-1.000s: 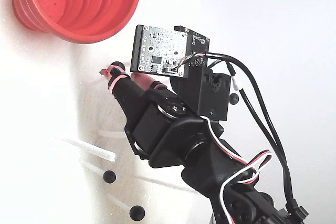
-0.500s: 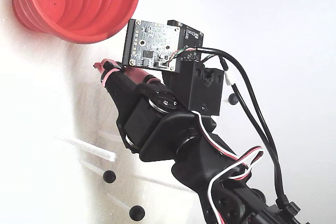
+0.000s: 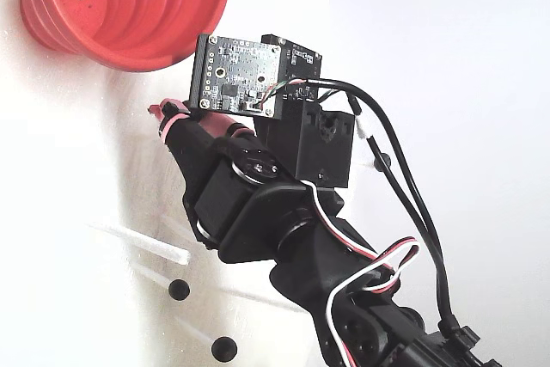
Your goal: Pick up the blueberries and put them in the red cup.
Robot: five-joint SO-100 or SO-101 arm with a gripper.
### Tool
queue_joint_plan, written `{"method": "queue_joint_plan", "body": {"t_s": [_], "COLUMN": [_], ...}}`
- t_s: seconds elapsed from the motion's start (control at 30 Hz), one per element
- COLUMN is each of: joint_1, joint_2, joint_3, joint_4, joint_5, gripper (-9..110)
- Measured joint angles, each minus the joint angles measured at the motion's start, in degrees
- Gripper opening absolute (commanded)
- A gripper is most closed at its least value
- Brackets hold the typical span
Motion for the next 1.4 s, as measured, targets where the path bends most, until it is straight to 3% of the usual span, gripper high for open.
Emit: {"method": "queue_joint_plan", "body": {"t_s": [1.4], "joint_1": [0.0], "joint_2": [5.5], "joint_3": [4.1], "joint_4": [0.8], "joint_5": [0.5], "gripper": [11]}}
